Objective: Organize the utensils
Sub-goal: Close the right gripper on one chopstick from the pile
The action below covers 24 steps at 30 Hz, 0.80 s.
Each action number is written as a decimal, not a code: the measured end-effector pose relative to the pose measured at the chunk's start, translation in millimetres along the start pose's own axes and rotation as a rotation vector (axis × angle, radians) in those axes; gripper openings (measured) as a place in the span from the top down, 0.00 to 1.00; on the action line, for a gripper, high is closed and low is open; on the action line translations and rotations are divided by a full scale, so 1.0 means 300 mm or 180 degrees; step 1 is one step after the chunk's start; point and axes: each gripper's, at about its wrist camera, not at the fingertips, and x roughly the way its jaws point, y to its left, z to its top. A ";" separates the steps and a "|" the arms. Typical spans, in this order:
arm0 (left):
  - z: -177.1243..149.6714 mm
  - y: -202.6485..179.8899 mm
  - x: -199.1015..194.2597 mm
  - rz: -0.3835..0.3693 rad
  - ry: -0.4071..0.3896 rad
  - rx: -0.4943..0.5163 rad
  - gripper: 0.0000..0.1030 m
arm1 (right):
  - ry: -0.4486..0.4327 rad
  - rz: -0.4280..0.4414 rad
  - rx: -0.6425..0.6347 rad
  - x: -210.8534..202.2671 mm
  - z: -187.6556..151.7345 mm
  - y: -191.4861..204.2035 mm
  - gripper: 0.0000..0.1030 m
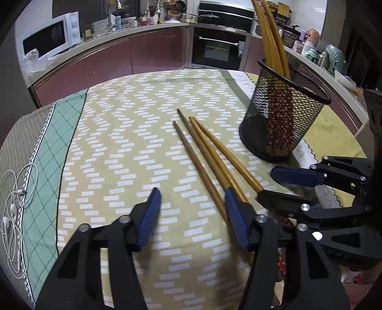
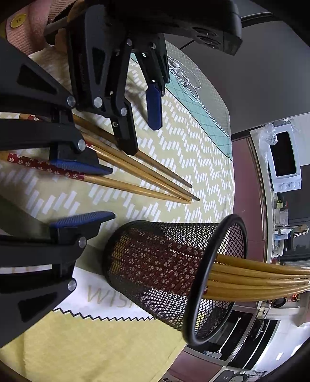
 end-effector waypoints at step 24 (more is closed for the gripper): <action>-0.023 0.034 -0.041 -0.0259 -0.0039 -0.0222 0.99 | -0.0087 0.0255 0.0272 -0.049 -0.014 -0.056 0.94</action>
